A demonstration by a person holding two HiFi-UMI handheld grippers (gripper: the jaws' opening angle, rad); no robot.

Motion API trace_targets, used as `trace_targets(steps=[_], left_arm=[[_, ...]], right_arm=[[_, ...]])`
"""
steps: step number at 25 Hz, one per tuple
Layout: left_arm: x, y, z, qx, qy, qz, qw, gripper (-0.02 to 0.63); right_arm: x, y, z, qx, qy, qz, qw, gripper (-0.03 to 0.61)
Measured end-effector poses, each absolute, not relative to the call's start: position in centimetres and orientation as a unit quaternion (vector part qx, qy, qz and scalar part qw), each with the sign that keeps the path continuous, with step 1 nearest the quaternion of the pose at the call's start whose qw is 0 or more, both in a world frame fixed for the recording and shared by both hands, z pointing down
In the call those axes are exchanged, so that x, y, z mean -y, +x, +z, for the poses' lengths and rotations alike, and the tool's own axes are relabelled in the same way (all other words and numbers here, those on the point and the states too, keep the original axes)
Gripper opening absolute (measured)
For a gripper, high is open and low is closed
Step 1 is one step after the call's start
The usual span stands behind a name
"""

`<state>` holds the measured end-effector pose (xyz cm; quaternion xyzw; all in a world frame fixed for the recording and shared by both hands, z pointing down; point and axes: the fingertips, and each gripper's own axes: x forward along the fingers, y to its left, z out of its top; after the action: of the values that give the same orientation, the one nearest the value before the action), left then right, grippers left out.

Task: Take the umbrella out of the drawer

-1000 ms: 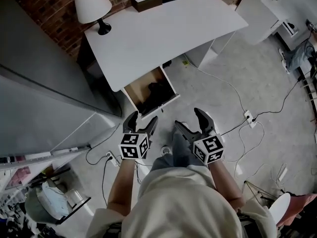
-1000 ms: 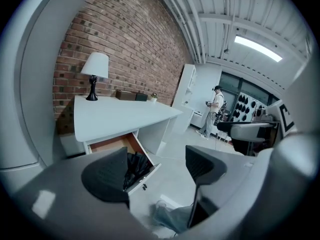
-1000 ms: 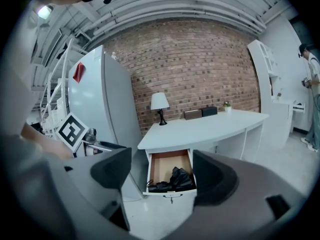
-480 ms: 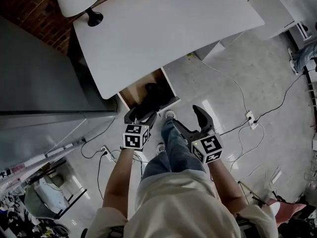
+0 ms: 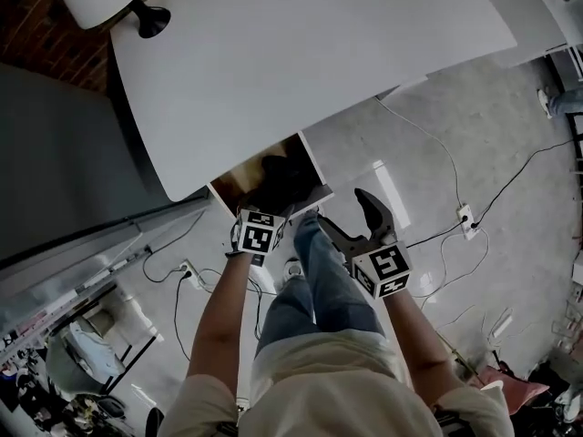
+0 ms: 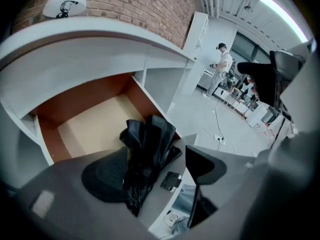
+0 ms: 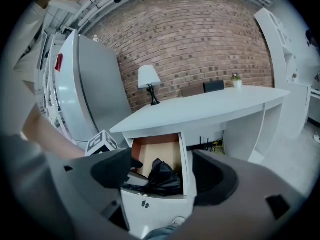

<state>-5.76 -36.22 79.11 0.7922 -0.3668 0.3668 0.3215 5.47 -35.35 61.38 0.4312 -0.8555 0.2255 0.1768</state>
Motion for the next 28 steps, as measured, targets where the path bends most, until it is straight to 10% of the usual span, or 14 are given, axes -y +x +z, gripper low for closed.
trace_targets(steps=[28], left_arm=[[37.0,-4.3,92.2,0.267,0.711,0.528,0.38,0.348]], right_arm=[[38.5,7.0,67.8,0.84,0.425,0.297,0.161,0.36]])
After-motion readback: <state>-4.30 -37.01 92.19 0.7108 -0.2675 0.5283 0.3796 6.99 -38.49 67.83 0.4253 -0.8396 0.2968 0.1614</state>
